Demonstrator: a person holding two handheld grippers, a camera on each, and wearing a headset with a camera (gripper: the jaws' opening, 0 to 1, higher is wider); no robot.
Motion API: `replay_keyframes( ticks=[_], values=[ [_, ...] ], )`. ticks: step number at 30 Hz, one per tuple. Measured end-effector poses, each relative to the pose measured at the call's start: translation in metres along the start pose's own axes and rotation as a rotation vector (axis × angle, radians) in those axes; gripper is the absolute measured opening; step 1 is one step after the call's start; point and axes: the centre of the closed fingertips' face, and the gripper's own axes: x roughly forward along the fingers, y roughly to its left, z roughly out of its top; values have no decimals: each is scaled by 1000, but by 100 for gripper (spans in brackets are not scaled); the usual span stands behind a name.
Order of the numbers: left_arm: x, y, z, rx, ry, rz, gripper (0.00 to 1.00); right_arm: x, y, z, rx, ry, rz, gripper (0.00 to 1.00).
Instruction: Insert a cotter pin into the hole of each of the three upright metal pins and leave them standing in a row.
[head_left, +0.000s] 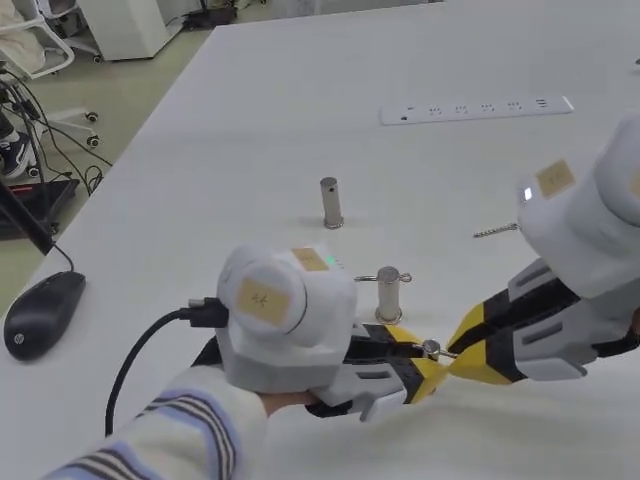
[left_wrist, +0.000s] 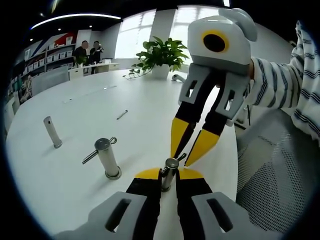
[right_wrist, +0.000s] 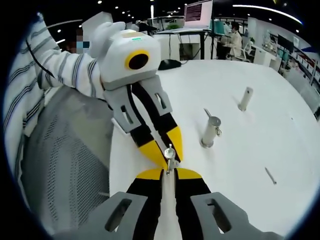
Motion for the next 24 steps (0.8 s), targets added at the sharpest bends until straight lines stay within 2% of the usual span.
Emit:
replay_keyframes(
  ticks=[4, 8, 11, 16, 24],
  values=[
    [0, 1, 0, -1, -1, 1, 9, -4, -1, -3, 14, -2, 0, 9],
    [0, 1, 0, -3, -3, 1, 9, -4, -1, -1, 32, -24, 1, 8],
    [0, 1, 0, -8, -6, 0, 9, -4, 0, -1, 37, -21, 5, 5],
    [-2, 2, -2, -18, -6, 3, 9, -3, 0, 1, 42, -26, 2, 5],
    [-3, 3, -5, -56, -6, 7, 10, -1, 2, 6, 64, -30, -1, 4]
  ],
)
